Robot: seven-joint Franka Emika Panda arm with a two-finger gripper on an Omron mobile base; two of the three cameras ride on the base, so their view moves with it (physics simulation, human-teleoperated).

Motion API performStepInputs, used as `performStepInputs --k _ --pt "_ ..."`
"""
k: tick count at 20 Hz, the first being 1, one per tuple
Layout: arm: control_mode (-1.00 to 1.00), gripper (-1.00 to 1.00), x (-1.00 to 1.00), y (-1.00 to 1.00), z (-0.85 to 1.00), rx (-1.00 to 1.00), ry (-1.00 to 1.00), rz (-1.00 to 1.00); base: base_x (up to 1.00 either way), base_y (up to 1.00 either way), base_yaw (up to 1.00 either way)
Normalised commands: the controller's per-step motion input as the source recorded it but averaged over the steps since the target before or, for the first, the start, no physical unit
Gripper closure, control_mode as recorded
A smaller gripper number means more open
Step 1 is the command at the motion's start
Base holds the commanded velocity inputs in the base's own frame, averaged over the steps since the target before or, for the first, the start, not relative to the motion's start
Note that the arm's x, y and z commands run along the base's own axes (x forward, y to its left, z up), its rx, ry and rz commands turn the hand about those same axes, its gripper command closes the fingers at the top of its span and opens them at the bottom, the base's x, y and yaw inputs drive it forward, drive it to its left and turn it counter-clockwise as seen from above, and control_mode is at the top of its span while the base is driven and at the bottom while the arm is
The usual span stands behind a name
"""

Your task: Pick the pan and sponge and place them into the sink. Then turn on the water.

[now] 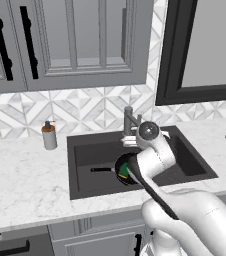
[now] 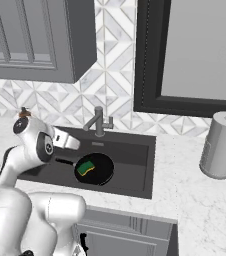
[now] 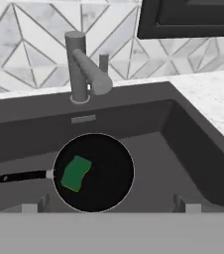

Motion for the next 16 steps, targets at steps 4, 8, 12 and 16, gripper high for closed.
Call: performStepInputs --k 4,8,12,16 --pt "-1.00 -1.00 -0.26 -0.65 0.56 0.11 0.00 0.24 0.00 0.00 0.00" --pt "-1.00 -1.00 -0.04 -0.82 0.24 0.05 0.00 0.19 0.00 0.00 0.00" --pt "-1.00 -1.00 0.03 -0.76 0.08 0.06 0.00 0.18 0.00 0.00 0.00" --pt "-1.00 -1.00 0.19 -0.61 0.32 0.12 0.00 0.21 0.00 0.00 0.00"
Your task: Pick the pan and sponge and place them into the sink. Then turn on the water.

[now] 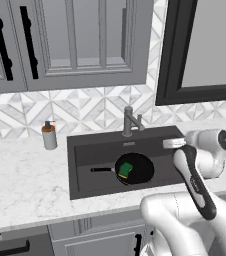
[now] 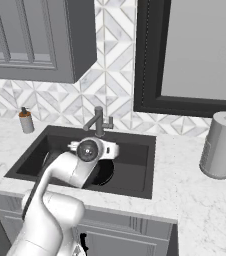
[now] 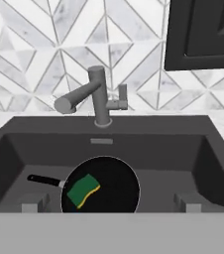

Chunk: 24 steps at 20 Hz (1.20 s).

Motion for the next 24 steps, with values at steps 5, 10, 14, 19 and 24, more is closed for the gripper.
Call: performStepInputs --k 5,10,14,19,24 --pt "-1.00 -1.00 0.36 -0.51 0.37 0.04 0.03 0.24 0.00 0.00 0.00" --pt "-1.00 -1.00 0.31 -0.31 0.24 -0.01 0.14 0.24 0.00 0.00 0.00" --pt "-1.00 -1.00 0.20 -0.17 0.02 -0.02 0.06 0.21 0.00 0.00 0.00" --pt "-1.00 -1.00 0.04 -0.03 -0.07 -0.04 -0.06 0.25 0.00 0.00 0.00" --pt "-1.00 -1.00 0.00 0.04 -0.30 -0.19 -0.27 0.25 0.00 0.00 0.00"
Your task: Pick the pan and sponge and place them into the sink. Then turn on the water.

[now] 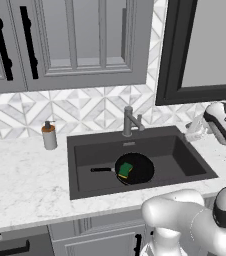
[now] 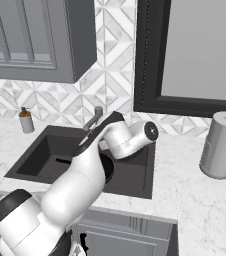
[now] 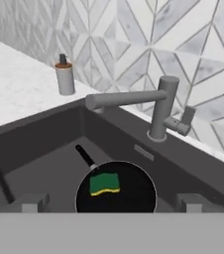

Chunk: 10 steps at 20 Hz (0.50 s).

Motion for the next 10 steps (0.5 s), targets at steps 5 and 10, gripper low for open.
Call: performStepInputs --k 5,10 --pt "-1.00 -1.00 -0.01 0.34 -0.16 -0.27 -0.35 0.09 0.00 0.00 0.00" --pt "-1.00 -1.00 0.00 0.49 0.13 -0.15 -0.09 0.00 0.00 0.00 0.00"
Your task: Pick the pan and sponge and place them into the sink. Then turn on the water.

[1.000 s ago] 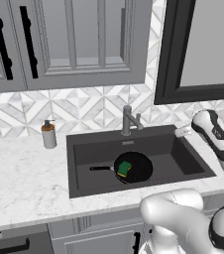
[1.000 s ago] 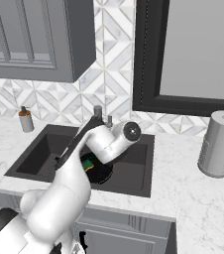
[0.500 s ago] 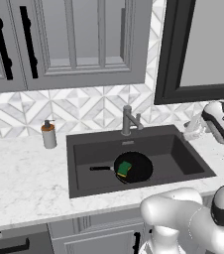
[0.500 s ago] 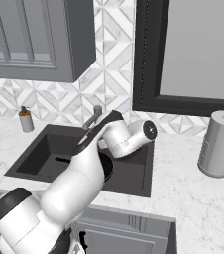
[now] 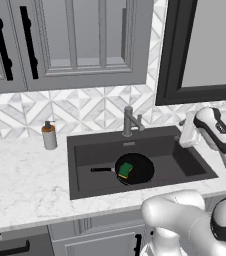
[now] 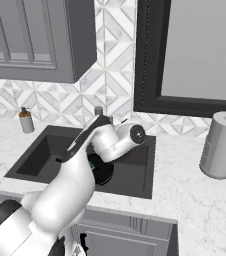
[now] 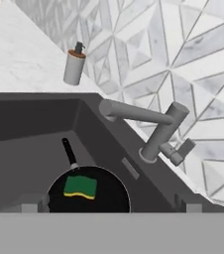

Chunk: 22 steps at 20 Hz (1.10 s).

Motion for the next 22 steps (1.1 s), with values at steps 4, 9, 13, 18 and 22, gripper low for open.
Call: performStepInputs --k 4,9,13,18,22 --pt "-1.00 -1.00 0.19 0.03 0.00 0.00 0.00 -0.04 0.00 0.00 0.00" --pt "-1.00 -1.00 -0.02 0.00 -0.14 0.12 -0.02 -0.01 0.00 0.00 0.00" --pt "-1.00 -1.00 0.00 0.00 0.00 0.21 0.01 0.00 0.00 0.00 0.00" --pt "-1.00 -1.00 0.08 0.00 0.00 0.18 0.04 0.00 0.00 0.00 0.00" --pt "-1.00 -1.00 0.27 0.01 0.00 0.11 0.05 0.00 0.00 0.00 0.00"
